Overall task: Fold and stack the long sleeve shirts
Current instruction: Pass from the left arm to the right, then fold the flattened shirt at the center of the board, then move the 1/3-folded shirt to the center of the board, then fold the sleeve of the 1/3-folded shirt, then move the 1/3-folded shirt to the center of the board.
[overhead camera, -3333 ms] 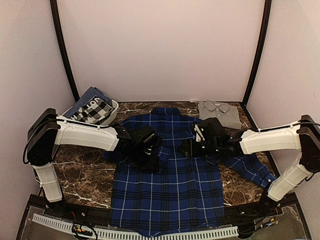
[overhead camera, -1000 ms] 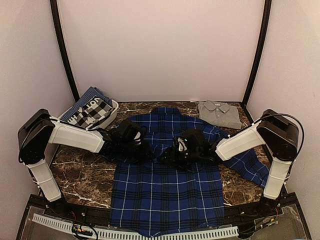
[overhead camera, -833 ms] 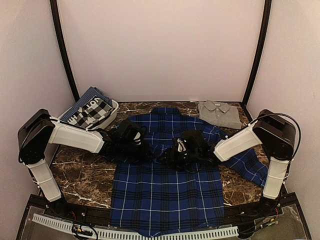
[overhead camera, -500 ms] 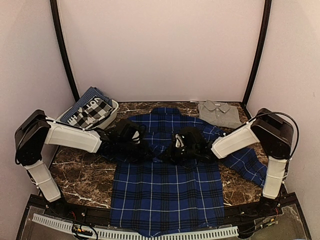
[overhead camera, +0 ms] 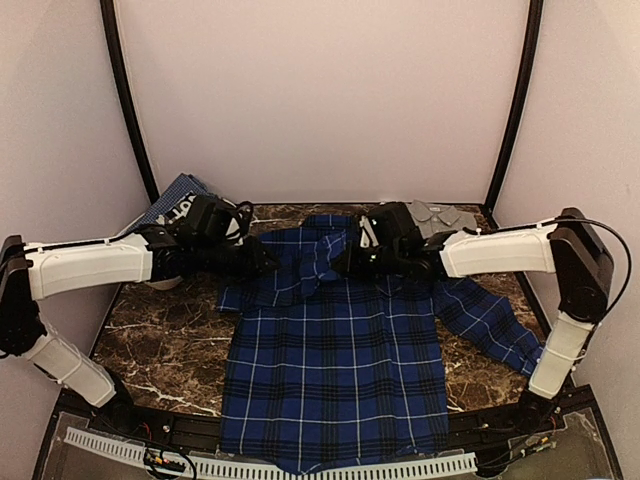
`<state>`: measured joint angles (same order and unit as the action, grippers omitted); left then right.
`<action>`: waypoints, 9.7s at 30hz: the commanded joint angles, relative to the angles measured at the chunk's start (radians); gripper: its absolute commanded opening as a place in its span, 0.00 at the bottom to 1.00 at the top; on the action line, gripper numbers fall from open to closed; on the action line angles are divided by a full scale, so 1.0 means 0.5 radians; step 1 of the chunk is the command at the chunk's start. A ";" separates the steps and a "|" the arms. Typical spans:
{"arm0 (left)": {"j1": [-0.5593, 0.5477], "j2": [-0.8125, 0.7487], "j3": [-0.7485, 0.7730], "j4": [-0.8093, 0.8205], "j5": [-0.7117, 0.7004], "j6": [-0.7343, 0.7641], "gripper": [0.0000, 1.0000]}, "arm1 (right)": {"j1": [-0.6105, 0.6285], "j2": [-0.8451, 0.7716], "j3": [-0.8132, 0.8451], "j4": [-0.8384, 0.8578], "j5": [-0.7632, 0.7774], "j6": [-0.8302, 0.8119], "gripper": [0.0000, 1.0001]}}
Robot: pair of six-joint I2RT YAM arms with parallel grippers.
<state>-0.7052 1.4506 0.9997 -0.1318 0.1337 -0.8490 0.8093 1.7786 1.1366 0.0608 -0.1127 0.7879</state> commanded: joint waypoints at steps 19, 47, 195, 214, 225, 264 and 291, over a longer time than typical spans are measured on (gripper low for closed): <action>0.414 0.183 0.167 -0.273 -0.041 0.272 0.31 | -0.263 -1.076 -0.005 -0.979 0.808 -0.604 0.00; 0.472 1.011 0.769 -0.194 0.259 0.294 0.30 | -0.557 -1.165 0.625 -1.531 1.132 -0.807 0.00; 0.542 0.302 0.300 -0.098 0.231 0.497 0.45 | 0.800 0.582 0.892 -0.686 -0.211 -0.953 0.00; 0.537 0.047 -0.253 -0.102 0.263 0.430 0.44 | 0.689 0.312 0.699 -0.520 -0.297 -0.847 0.47; 0.487 0.151 -0.351 -0.170 0.198 0.487 0.44 | 0.160 0.457 0.729 -0.442 -0.113 -0.522 0.31; -0.239 -0.318 -0.831 -0.553 0.020 -0.158 0.40 | 0.175 1.723 2.317 -1.017 -0.186 -0.943 0.28; -0.284 0.333 -0.011 -0.086 0.265 0.243 0.43 | -0.602 0.483 0.883 -0.633 -0.182 -0.856 0.46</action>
<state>-0.8330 1.5471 0.9508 -0.2829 0.1734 -0.7879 0.5594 2.0563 1.6657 -0.3092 -0.2024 0.3309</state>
